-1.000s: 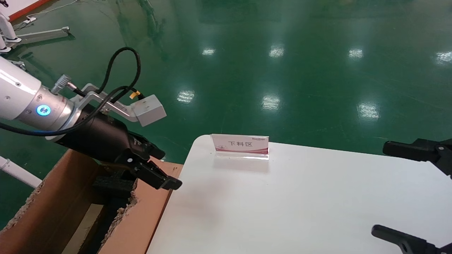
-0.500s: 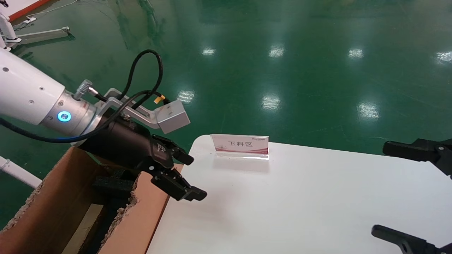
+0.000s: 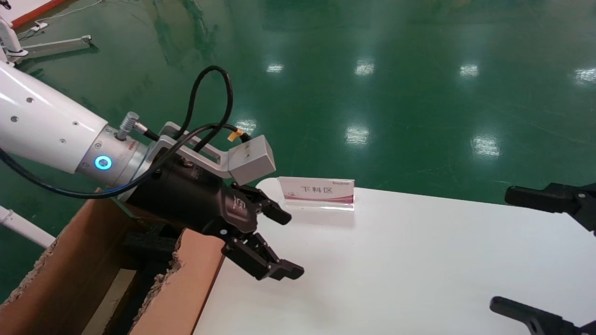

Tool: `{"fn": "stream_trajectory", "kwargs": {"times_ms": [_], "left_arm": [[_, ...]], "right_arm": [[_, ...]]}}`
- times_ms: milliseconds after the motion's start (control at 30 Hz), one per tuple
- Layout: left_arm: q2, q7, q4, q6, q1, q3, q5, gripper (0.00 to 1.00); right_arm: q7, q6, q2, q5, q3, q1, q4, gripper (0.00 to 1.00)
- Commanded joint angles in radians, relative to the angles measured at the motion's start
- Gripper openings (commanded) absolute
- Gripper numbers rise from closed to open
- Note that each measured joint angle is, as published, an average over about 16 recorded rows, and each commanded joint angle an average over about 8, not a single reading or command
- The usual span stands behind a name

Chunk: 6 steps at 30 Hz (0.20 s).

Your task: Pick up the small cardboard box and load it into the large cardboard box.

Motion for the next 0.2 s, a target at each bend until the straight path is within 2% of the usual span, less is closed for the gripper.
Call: {"fn": "stream_trajectory", "kwargs": {"times_ms": [33,200], "left_arm": [[0.002,0.022,0.001,0.006,0.034,-0.043,-0.008,1.00],[0.005,0.049,0.002,0.013,0.077,-0.097,-0.019,1.00]], "right_arm": [[0.000,0.000,0.000,0.000,0.000,0.000,0.000,1.00],[0.000,0.000,0.000,0.000,0.000,0.000,0.000,1.00]]}}
